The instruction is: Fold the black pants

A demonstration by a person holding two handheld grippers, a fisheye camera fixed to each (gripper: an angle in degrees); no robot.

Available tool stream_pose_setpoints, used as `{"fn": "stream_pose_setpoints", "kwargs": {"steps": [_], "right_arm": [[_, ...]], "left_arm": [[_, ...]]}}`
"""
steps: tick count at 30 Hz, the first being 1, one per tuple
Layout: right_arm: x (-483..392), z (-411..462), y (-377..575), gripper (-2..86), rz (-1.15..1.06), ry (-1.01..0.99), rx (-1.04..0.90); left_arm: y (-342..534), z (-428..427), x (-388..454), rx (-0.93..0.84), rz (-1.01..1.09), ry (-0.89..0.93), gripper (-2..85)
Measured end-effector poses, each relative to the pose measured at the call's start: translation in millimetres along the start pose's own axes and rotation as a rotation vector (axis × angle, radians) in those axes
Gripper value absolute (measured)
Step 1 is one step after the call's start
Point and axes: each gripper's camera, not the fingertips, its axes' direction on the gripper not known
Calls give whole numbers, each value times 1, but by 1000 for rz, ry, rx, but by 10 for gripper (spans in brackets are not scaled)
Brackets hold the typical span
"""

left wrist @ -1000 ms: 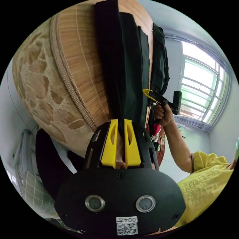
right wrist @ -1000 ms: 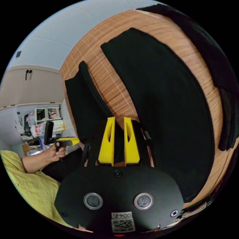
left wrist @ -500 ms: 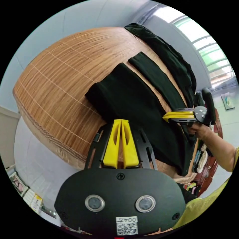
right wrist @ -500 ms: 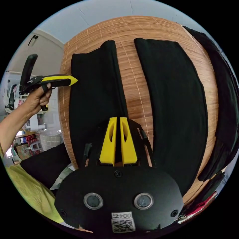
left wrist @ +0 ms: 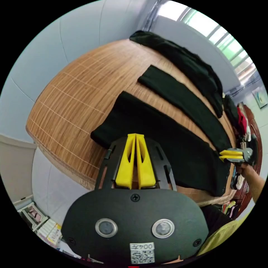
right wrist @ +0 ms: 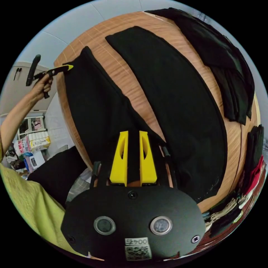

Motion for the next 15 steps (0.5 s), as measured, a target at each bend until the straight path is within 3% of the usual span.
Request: {"fn": "stream_pose_setpoints", "kwargs": {"steps": [1, 4, 12, 15], "right_arm": [[0, 10, 7, 74, 26, 51, -56], [4, 36, 14, 75, 64, 109, -166], [28, 4, 32, 71, 133, -110, -69], [23, -25, 39, 67, 71, 54, 43]], "left_arm": [[-8, 20, -7, -67, -17, -35, 1], [-14, 39, -30, -48, -81, 80, 2], [-23, 62, -52, -82, -147, 128, 2], [-26, 70, -58, -95, -130, 125, 2]]}}
